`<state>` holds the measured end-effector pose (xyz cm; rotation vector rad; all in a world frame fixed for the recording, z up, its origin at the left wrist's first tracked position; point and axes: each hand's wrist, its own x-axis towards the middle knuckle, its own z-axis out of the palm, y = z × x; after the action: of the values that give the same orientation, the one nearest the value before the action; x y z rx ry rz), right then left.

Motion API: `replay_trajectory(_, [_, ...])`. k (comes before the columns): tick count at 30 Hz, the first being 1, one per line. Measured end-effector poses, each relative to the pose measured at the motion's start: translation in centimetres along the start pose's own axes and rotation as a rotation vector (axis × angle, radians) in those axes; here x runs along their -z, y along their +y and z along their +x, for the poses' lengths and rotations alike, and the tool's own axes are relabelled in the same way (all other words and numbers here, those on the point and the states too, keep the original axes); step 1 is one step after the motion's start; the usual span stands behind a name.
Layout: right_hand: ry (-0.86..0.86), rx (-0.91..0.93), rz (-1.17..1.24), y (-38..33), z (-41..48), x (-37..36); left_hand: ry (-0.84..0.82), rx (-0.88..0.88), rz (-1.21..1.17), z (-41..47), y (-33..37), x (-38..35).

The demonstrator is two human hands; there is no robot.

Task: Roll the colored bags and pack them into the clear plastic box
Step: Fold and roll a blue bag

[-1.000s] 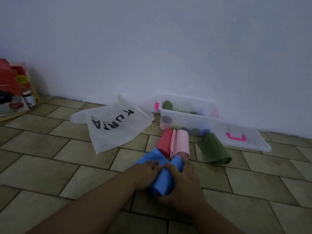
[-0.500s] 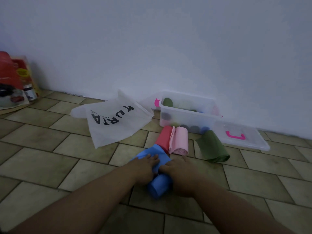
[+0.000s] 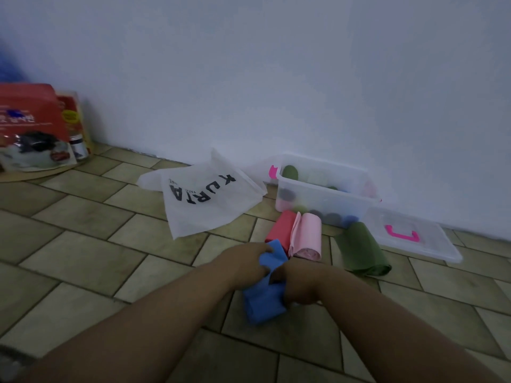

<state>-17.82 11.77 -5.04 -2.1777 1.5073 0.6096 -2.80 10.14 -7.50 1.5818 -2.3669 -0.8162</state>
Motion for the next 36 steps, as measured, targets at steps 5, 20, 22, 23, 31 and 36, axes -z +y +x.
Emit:
replay_trajectory(5, [0.048, 0.026, -0.008, 0.1, 0.0, -0.4, -0.125, 0.058, 0.061, -3.4, 0.9, -1.9])
replay_trajectory(20, [0.459, 0.01, 0.368, 2.8, -2.2, -4.3, 0.055, -0.171, 0.345, -3.9, 1.3, -3.1])
replay_trajectory(22, [0.533, 0.033, 0.284, 2.6, -2.4, -4.6, 0.086, -0.149, 0.302, -3.6, 1.0, -3.6])
replay_trajectory(23, [0.577, 0.054, 0.269, 2.6, -2.7, -4.9, 0.094, -0.126, 0.264, -3.3, 0.9, -3.4])
replay_trajectory(31, [0.624, 0.024, 0.219, 2.0, -2.3, -4.6, 0.162, -0.208, 0.36, -1.7, 0.1, -2.8])
replay_trajectory(36, [0.635, 0.069, 0.119, 1.6, -2.6, -4.7, 0.177, -0.155, 0.283, -1.0, -0.5, -2.5])
